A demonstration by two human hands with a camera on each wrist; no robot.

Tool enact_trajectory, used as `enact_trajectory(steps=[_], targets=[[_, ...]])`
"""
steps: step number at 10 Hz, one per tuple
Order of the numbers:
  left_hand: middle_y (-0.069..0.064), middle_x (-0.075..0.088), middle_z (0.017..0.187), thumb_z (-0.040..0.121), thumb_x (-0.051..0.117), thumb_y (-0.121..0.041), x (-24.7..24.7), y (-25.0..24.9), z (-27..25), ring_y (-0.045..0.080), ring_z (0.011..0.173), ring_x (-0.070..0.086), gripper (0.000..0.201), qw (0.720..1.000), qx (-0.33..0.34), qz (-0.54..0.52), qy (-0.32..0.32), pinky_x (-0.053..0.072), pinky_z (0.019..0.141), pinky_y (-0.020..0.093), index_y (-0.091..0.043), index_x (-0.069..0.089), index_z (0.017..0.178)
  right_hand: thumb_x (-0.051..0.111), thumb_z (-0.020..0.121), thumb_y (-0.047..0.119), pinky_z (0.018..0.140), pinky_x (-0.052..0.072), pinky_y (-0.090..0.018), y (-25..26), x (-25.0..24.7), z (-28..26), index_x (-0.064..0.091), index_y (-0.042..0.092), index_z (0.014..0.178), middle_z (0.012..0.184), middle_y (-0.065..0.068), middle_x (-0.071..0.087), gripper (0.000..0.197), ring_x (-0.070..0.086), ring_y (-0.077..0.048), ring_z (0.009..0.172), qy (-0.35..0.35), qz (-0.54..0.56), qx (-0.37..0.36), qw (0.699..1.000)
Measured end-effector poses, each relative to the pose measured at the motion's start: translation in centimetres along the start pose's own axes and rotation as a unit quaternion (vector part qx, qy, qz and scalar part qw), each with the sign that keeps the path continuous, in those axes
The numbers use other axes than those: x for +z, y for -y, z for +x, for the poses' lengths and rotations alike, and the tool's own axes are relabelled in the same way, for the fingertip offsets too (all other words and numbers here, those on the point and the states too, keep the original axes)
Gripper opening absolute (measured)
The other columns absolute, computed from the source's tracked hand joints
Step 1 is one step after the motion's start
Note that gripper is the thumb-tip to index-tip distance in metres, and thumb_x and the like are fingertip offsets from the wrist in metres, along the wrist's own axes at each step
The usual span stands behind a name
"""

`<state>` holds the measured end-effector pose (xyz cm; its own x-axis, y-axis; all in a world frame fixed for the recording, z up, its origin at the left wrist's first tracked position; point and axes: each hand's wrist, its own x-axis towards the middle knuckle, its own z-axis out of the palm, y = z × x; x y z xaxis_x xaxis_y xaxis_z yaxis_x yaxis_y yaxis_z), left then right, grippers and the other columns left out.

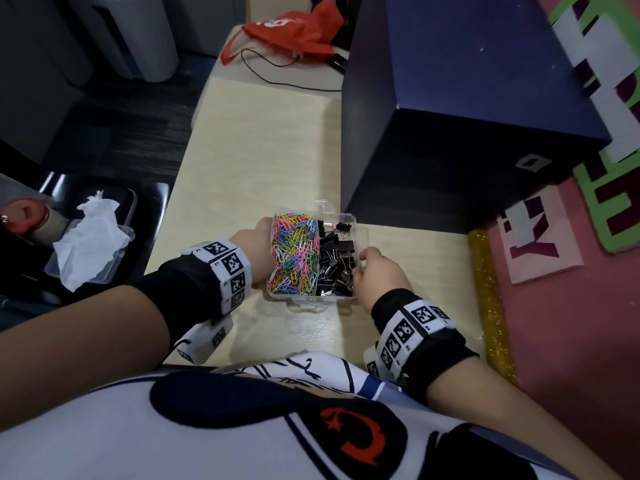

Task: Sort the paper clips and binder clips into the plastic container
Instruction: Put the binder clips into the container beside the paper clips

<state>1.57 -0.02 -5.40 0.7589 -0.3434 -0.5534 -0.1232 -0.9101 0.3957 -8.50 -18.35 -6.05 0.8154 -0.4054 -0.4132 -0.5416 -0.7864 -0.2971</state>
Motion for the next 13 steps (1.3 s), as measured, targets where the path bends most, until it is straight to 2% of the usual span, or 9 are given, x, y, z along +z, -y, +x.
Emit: enact_trajectory(steps=[1, 3, 4, 5, 7, 9, 11, 12, 13], targets=[[0.013, 0.066, 0.081, 0.090, 0.047, -0.011, 0.2, -0.1, -0.2, 0.029, 0.069, 0.066, 0.056, 1.000, -0.001, 0.000, 0.000, 0.058, 0.069, 0.040, -0.013, 0.023, 0.141, 0.043, 0.089, 0.005, 0.077, 0.050, -0.037, 0.1, -0.2, 0.0, 0.037, 0.027, 0.132, 0.114, -0.008, 0.055, 0.049, 0.056, -0.029, 0.093, -0.015, -0.018, -0.042, 0.999], [0.009, 0.064, 0.073, 0.089, 0.048, -0.009, 0.3, 0.0, -0.1, 0.028, 0.068, 0.067, 0.060, 1.000, -0.002, 0.009, -0.001, 0.058, 0.066, 0.040, -0.013, 0.021, 0.142, 0.046, 0.079, 0.002, 0.105, 0.036, -0.040, 0.5, 0.3, 0.0, 0.045, 0.038, 0.133, 0.150, -0.002, 0.016, 0.065, 0.027, -0.033, 0.127, 0.045, -0.083, -0.075, 0.993], [0.003, 0.056, 0.065, 0.090, 0.049, -0.011, 0.3, 0.0, -0.1, 0.023, 0.061, 0.061, 0.062, 1.000, -0.001, 0.020, -0.010, 0.050, 0.054, 0.034, -0.014, 0.020, 0.144, 0.046, 0.082, 0.006, 0.104, 0.037, -0.041, 0.4, 0.6, 0.0, 0.046, 0.038, 0.130, 0.149, -0.002, 0.020, 0.057, 0.031, -0.032, 0.126, 0.024, -0.059, -0.080, 0.995], [0.002, 0.054, 0.064, 0.091, 0.048, -0.016, 0.2, 0.0, -0.3, 0.020, 0.057, 0.057, 0.061, 1.000, -0.001, 0.012, -0.008, 0.044, 0.050, 0.029, -0.016, 0.018, 0.145, 0.049, 0.088, 0.013, 0.096, 0.044, -0.040, 0.3, 0.7, -0.1, 0.046, 0.023, 0.123, 0.134, -0.005, 0.038, 0.036, 0.046, -0.029, 0.115, -0.060, 0.003, -0.060, 0.996], [0.003, 0.057, 0.066, 0.092, 0.050, -0.019, 0.3, 0.1, -1.0, 0.026, 0.067, 0.062, 0.065, 1.000, 0.008, 0.018, 0.004, 0.051, 0.062, 0.034, -0.016, 0.016, 0.147, 0.049, 0.087, 0.019, 0.076, 0.051, -0.037, -0.7, 0.4, 0.0, 0.041, 0.019, 0.098, 0.096, -0.004, 0.059, 0.014, 0.060, -0.027, 0.082, -0.002, 0.047, 0.017, 0.999], [0.000, 0.054, 0.062, 0.090, 0.053, -0.018, 0.8, 0.3, -1.3, 0.022, 0.062, 0.057, 0.068, 1.000, 0.005, 0.021, 0.000, 0.044, 0.048, 0.028, -0.016, 0.015, 0.147, 0.048, 0.085, 0.018, 0.069, 0.046, -0.034, -0.8, 0.0, 0.0, 0.041, 0.019, 0.096, 0.081, 0.000, 0.055, 0.013, 0.059, -0.028, 0.078, 0.023, 0.022, 0.022, 0.999], [0.005, 0.072, 0.072, 0.089, 0.055, -0.021, 0.6, 1.2, -0.9, 0.022, 0.056, 0.067, 0.069, 0.999, 0.020, 0.007, 0.032, 0.056, 0.058, 0.034, -0.021, 0.016, 0.145, 0.051, 0.092, 0.036, 0.080, 0.051, -0.037, -1.0, -0.6, 0.6, 0.043, 0.021, 0.096, 0.093, -0.002, 0.062, 0.018, 0.061, -0.025, 0.087, 0.044, 0.000, 0.020, 0.999], [0.001, 0.073, 0.079, 0.092, 0.055, -0.035, -0.1, 2.1, -0.2, 0.008, 0.050, 0.060, 0.065, 0.999, 0.029, 0.019, 0.019, 0.050, 0.059, 0.027, -0.021, 0.020, 0.145, 0.047, 0.095, 0.039, 0.079, 0.048, -0.031, -1.5, -1.5, 0.9, 0.048, 0.019, 0.105, 0.106, -0.004, 0.063, 0.022, 0.059, -0.023, 0.092, 0.076, -0.009, 0.023, 0.997], [-0.001, 0.075, 0.083, 0.094, 0.053, -0.037, -1.5, 3.5, 0.1, 0.012, 0.068, 0.060, 0.056, 0.999, 0.033, 0.017, 0.002, 0.050, 0.078, 0.029, -0.021, 0.030, 0.142, 0.045, 0.095, 0.045, 0.073, 0.045, -0.030, -2.0, -3.5, 0.7, 0.051, 0.018, 0.110, 0.098, 0.000, 0.061, 0.031, 0.058, -0.019, 0.085, 0.072, -0.001, 0.014, 0.997]])
